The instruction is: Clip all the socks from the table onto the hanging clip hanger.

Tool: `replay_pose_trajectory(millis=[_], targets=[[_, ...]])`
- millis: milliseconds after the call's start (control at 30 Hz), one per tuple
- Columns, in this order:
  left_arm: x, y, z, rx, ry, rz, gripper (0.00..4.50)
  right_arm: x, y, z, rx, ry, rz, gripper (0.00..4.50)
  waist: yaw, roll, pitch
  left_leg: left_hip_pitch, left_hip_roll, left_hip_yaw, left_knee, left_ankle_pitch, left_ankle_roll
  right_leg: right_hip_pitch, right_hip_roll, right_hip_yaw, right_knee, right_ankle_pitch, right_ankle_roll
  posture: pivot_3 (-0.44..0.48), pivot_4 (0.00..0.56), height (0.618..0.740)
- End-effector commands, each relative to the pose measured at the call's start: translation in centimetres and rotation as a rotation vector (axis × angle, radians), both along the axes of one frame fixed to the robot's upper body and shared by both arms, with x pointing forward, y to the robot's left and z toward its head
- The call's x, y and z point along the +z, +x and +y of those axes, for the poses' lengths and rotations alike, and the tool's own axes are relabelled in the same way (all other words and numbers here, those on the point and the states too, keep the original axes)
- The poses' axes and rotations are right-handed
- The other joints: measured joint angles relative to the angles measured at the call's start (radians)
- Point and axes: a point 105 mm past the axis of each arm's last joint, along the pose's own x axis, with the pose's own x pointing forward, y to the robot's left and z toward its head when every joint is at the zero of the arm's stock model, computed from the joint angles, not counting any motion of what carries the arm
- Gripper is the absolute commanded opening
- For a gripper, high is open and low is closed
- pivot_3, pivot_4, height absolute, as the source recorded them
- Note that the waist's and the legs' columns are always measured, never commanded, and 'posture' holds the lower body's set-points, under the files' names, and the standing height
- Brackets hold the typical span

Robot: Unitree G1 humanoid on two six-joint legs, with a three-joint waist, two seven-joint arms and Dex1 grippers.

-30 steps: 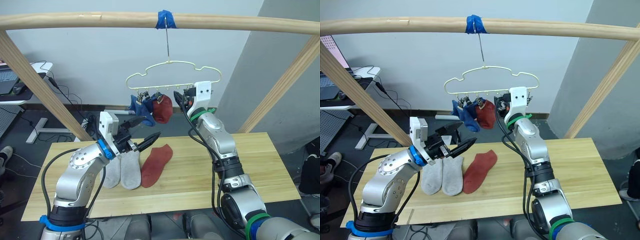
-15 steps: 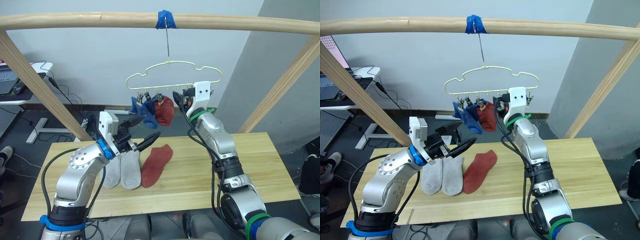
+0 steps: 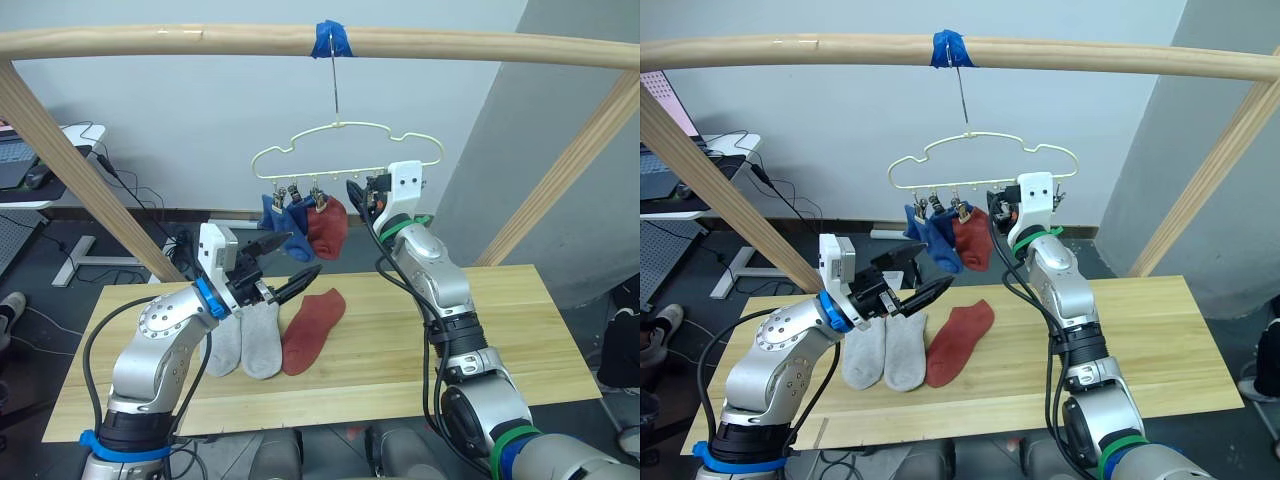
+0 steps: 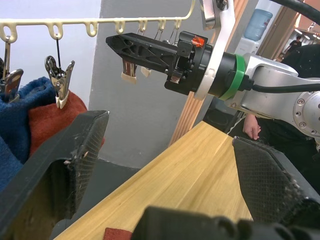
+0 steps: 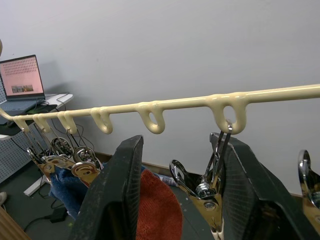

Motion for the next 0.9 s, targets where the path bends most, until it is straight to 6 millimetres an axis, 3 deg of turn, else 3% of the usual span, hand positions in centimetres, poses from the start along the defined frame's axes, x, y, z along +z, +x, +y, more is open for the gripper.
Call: replay_pose_trajectory(millis=[33, 200, 267, 433, 600, 700, 833, 900], targets=[[0.6, -0.1, -0.2, -0.009, -0.005, -0.038, 4.50, 1.8, -0.3, 0.1, 0.007, 0.023, -0.062, 1.82, 0.000, 0.000, 0.000, 0.000, 0.000, 0.000, 0.000, 0.000, 0.000, 0.000, 0.000, 0.000, 0.000, 0.000, 0.000, 0.032, 0.140, 0.740], [0.4, -0.3, -0.3, -0.013, -0.007, -0.033, 4.50, 1.8, -0.3, 0.1, 0.008, 0.022, -0.066, 0.37, 0.000, 0.000, 0.000, 0.000, 0.000, 0.000, 0.000, 0.000, 0.000, 0.000, 0.000, 0.000, 0.000, 0.000, 0.000, 0.032, 0.140, 0.740], [0.4, -0.3, -0.3, -0.013, -0.008, -0.032, 4.50, 1.8, -0.4, 0.1, 0.008, 0.023, -0.066, 0.02, 0.000, 0.000, 0.000, 0.000, 0.000, 0.000, 0.000, 0.000, 0.000, 0.000, 0.000, 0.000, 0.000, 0.000, 0.000, 0.031, 0.139, 0.740], [-0.6, -0.3, -0.6, -0.012, 0.025, -0.002, 4.50, 1.7, -0.5, -0.3, 0.010, 0.017, -0.063, 0.02, 0.000, 0.000, 0.000, 0.000, 0.000, 0.000, 0.000, 0.000, 0.000, 0.000, 0.000, 0.000, 0.000, 0.000, 0.000, 0.025, 0.139, 0.740], [-5.8, 1.5, -0.4, 0.048, 0.247, 0.117, 4.50, 1.0, -1.0, -1.2, 0.046, -0.051, -0.034, 0.02, 0.000, 0.000, 0.000, 0.000, 0.000, 0.000, 0.000, 0.000, 0.000, 0.000, 0.000, 0.000, 0.000, 0.000, 0.000, 0.003, 0.145, 0.740], [-8.9, 2.7, -1.3, 0.068, 0.336, 0.174, 4.50, 0.6, -1.4, -1.7, 0.070, -0.081, -0.020, 0.02, 0.000, 0.000, 0.000, 0.000, -0.001, 0.000, 0.000, 0.000, 0.000, 0.000, 0.000, 0.000, 0.000, 0.000, 0.000, -0.007, 0.147, 0.740], [-10.8, 3.7, -2.5, 0.057, 0.384, 0.198, 4.50, 0.5, -1.7, -2.0, 0.074, -0.092, -0.007, 0.02, -0.002, 0.000, 0.000, 0.000, -0.001, 0.000, 0.000, 0.000, 0.001, 0.000, 0.000, 0.000, 0.000, 0.000, 0.000, -0.048, 0.160, 0.740], [-13.0, 5.2, -3.5, 0.090, 0.436, 0.262, 4.50, 0.5, -1.9, -2.5, 0.064, -0.096, -0.001, 0.02, -0.001, 0.002, 0.001, 0.000, -0.001, 0.000, 0.000, 0.000, 0.001, 0.000, 0.000, 0.000, 0.000, 0.000, 0.000, -0.065, 0.165, 0.740]])
